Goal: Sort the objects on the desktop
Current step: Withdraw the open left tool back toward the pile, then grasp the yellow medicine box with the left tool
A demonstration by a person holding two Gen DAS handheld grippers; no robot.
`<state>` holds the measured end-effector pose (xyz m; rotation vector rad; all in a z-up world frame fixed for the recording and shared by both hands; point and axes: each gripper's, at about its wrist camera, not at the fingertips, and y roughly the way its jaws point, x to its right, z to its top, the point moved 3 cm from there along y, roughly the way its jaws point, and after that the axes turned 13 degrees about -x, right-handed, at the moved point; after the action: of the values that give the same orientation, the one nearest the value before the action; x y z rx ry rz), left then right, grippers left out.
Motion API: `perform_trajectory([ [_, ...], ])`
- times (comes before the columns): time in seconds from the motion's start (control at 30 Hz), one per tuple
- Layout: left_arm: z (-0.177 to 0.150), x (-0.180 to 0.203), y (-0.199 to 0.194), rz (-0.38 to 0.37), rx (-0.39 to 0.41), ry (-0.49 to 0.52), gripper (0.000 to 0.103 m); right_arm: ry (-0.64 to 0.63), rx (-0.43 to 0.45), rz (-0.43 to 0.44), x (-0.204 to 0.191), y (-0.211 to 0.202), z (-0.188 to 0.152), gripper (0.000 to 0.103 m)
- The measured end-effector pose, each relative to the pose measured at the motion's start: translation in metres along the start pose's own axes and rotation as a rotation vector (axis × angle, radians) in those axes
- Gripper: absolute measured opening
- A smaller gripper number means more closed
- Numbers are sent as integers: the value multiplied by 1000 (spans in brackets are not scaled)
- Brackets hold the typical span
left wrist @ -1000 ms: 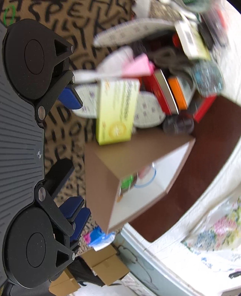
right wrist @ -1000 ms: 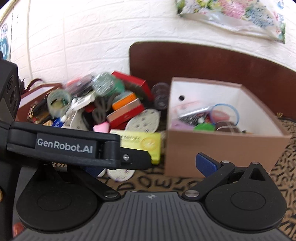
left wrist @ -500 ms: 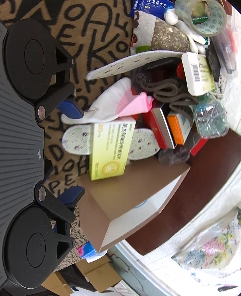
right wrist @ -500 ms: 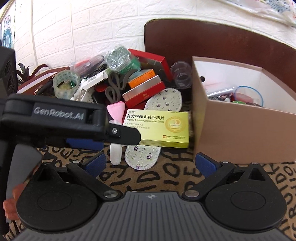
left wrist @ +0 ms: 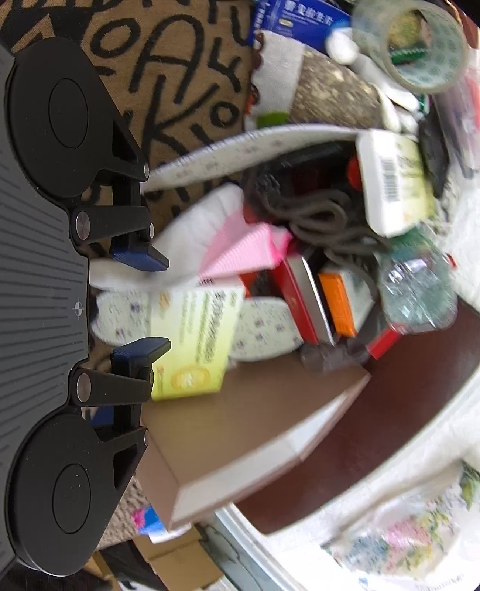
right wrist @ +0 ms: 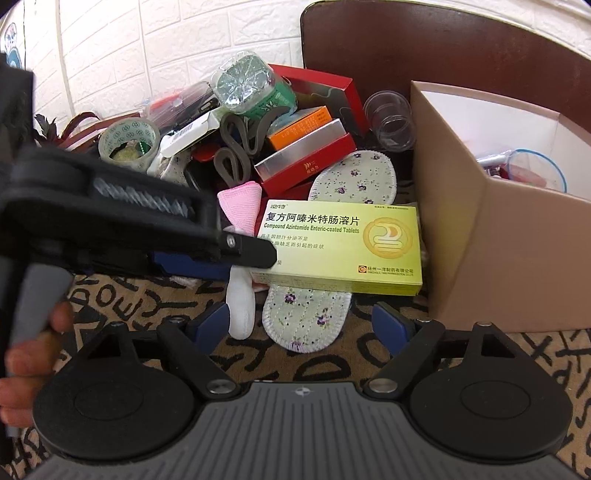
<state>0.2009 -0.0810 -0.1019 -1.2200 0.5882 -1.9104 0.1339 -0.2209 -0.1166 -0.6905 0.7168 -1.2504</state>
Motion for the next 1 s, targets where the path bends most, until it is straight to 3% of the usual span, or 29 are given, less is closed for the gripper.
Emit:
perform_trajectory([
  [0.13,9,18,-5,-33,29,71,55,10,-14,-3,4,10,2,86],
  [0.23,22,27,1,-15,52,103,66,25,-22,-4,7,15,4,87],
  [0.3,31,27,6,8,64,99,79,26,-22,-3,8,17,5,87],
  [0.5,53,24,25,28,47,134,84,33,-28,4,11,26,9,87],
  [0.73,66,18,48,16,-29,169,81,53,-38,8,18,35,16,87],
  [0.8,61,20,53,45,-53,216,69,60,-36,10,19,35,18,87],
  [1.0,41,24,42,110,-32,275,64,24,-58,19,16,32,13,85],
])
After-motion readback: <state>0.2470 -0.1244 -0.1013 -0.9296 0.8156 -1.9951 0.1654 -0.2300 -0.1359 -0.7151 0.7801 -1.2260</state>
